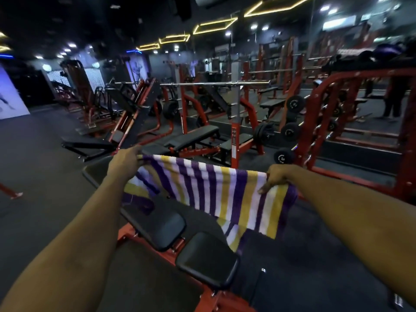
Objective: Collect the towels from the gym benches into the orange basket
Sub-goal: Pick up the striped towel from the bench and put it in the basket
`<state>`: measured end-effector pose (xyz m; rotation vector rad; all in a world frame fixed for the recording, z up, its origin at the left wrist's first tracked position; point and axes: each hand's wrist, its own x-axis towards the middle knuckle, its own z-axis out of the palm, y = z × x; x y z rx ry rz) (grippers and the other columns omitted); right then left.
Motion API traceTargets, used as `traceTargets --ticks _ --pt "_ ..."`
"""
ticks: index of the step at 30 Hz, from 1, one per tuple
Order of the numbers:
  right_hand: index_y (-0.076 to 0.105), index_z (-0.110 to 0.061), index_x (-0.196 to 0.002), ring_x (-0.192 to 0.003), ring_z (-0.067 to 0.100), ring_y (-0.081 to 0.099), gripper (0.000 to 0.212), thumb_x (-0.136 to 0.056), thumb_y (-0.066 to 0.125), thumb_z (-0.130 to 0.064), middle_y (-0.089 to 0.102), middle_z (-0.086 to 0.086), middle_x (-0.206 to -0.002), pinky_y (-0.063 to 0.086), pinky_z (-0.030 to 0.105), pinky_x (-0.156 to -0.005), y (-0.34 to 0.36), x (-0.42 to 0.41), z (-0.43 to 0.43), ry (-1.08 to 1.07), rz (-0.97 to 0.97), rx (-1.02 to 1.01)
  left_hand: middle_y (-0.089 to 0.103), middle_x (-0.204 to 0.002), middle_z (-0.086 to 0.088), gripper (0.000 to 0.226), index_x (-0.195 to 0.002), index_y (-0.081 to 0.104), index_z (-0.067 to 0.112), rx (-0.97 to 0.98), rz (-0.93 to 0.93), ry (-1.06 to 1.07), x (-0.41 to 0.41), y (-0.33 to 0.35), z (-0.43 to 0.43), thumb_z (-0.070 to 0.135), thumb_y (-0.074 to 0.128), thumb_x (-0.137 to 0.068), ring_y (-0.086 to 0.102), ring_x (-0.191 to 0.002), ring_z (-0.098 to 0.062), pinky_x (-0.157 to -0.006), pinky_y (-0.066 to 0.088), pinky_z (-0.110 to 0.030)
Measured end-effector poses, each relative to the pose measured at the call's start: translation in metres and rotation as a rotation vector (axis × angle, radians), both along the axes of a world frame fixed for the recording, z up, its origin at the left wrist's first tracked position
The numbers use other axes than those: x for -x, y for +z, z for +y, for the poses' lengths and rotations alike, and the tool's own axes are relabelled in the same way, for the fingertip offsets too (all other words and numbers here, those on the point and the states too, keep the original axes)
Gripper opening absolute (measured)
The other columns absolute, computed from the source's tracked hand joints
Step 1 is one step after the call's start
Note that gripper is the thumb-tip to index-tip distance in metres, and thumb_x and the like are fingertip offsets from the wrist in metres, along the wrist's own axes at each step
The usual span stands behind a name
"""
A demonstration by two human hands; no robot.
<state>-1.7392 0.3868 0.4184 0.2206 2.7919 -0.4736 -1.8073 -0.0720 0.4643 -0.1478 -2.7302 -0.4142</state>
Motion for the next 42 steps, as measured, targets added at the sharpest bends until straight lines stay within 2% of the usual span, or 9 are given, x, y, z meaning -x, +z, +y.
traceTargets --ticks 4,7,12,15,22,28,34,39,42 --pt "0.063 -0.008 -0.109 -0.080 0.028 0.067 0.034 -0.087 0.069 -0.033 0.070 0.015 -0.102 0.056 0.031 -0.058 -0.005 -0.011 -0.001 -0.181 -0.135 0.260 0.069 -0.099 -0.013 0.023 -0.103 0.067 0.025 0.015 0.030 0.073 -0.018 0.004 0.008 0.035 0.068 -0.083 0.063 -0.093 -0.039 -0.073 0.051 -0.040" --pt "0.061 0.001 -0.118 -0.087 0.035 0.072 0.038 -0.089 0.059 -0.024 0.074 0.022 -0.100 0.060 0.044 -0.071 -0.023 -0.018 0.002 -0.254 -0.307 0.453 0.070 -0.095 -0.013 0.013 -0.096 0.067 0.026 0.012 0.122 0.087 -0.032 0.001 0.022 0.030 0.058 -0.086 0.064 -0.088 -0.039 -0.066 0.047 -0.037" --pt "0.057 0.000 -0.076 -0.057 0.024 0.054 0.015 -0.075 0.048 0.011 0.058 0.016 -0.070 0.046 0.023 -0.048 -0.042 -0.024 0.001 -0.273 0.028 0.563 0.066 -0.088 -0.018 0.006 -0.088 0.055 0.021 0.047 0.164 0.149 -0.051 0.000 0.040 0.026 0.051 -0.090 0.062 -0.084 -0.043 -0.064 0.044 -0.039" --pt "0.057 -0.003 -0.071 -0.054 0.022 0.051 0.018 -0.075 0.051 0.013 0.055 0.012 -0.065 0.039 0.017 -0.036 -0.045 -0.020 0.008 -0.339 0.201 0.635 0.067 -0.093 -0.016 0.015 -0.093 0.058 0.021 0.044 0.131 0.170 -0.058 -0.002 0.042 0.035 0.057 -0.089 0.062 -0.090 -0.042 -0.069 0.048 -0.041" --pt "0.071 -0.001 -0.082 -0.072 0.027 0.067 0.027 -0.059 0.084 -0.005 0.071 0.017 -0.085 0.058 0.034 -0.063 -0.047 -0.006 0.024 -0.442 0.295 0.665 0.070 -0.093 -0.010 0.046 -0.097 0.069 0.024 0.059 -0.050 0.175 -0.053 -0.008 0.025 0.058 0.074 -0.067 0.064 -0.088 -0.033 -0.070 0.052 -0.038" --pt "0.063 -0.001 -0.072 -0.054 0.023 0.057 0.021 -0.066 0.082 -0.007 0.062 0.014 -0.069 0.040 0.020 -0.037 -0.040 0.002 0.024 -0.514 0.281 0.555 0.068 -0.085 -0.014 0.049 -0.087 0.068 0.009 0.147 -0.113 0.196 -0.036 -0.004 0.017 0.048 0.084 -0.063 0.063 -0.083 -0.034 -0.065 0.044 -0.033" --pt "0.068 -0.004 -0.114 -0.111 0.030 0.063 0.045 -0.075 0.068 -0.027 0.067 0.015 -0.114 0.042 0.026 -0.070 -0.056 0.037 0.024 -0.476 0.237 0.311 0.059 -0.067 -0.004 0.045 -0.071 0.062 0.013 0.096 -0.074 0.091 -0.016 0.005 0.007 0.055 0.078 -0.066 0.060 -0.070 -0.028 -0.054 0.036 -0.032" --pt "0.059 -0.011 -0.127 -0.127 0.035 0.049 0.074 -0.061 0.064 -0.045 0.055 0.012 -0.135 0.040 0.043 -0.104 -0.059 0.026 0.015 -0.527 0.226 0.072 0.059 -0.069 -0.004 0.032 -0.068 0.056 0.021 0.064 0.064 -0.070 -0.021 0.028 0.021 0.046 0.065 -0.085 0.055 -0.070 -0.026 -0.060 0.036 -0.033" --pt "0.038 -0.027 -0.142 -0.134 0.033 0.039 0.092 -0.064 0.079 -0.053 0.039 0.007 -0.146 0.035 0.056 -0.109 -0.064 0.022 -0.023 -0.093 0.252 0.303 0.060 -0.072 -0.002 0.018 -0.083 0.063 0.020 -0.029 0.112 -0.213 -0.018 0.044 0.044 0.036 0.061 -0.090 0.058 -0.072 -0.026 -0.062 0.040 -0.033"
